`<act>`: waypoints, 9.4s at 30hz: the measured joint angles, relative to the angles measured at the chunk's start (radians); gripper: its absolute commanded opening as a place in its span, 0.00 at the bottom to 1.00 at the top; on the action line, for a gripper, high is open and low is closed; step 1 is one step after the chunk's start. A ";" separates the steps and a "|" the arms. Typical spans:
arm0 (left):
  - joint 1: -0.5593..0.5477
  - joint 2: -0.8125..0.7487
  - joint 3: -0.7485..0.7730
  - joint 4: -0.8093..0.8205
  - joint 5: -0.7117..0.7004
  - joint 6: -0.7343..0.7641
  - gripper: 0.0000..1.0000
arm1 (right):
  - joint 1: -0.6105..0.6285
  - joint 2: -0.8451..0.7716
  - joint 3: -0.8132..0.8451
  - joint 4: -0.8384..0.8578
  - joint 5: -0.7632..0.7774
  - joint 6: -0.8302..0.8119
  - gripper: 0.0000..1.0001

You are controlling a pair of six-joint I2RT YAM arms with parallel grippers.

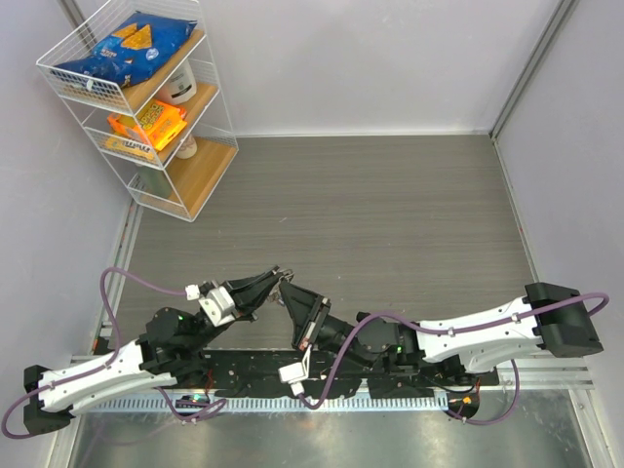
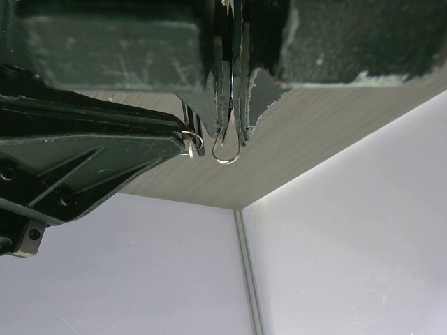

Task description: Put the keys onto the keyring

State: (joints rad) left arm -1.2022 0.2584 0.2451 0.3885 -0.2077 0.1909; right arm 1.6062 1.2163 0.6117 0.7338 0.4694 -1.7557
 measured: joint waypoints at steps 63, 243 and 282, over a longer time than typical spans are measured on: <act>0.011 -0.044 -0.019 0.051 0.143 0.000 0.00 | 0.000 0.005 0.024 0.053 -0.087 0.085 0.06; -0.002 -0.060 0.106 -0.414 -0.160 -0.504 0.52 | -0.906 0.285 0.270 -0.846 -0.661 2.142 0.61; -0.002 0.159 0.499 -0.658 -0.298 -0.279 1.00 | -0.911 -0.320 0.443 -1.065 -0.082 1.917 0.95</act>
State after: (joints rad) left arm -1.2041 0.4175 0.7444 -0.2695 -0.5060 -0.0879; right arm 0.6952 0.8959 1.0546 -0.3317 0.3870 0.1616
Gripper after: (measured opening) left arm 0.994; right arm 0.954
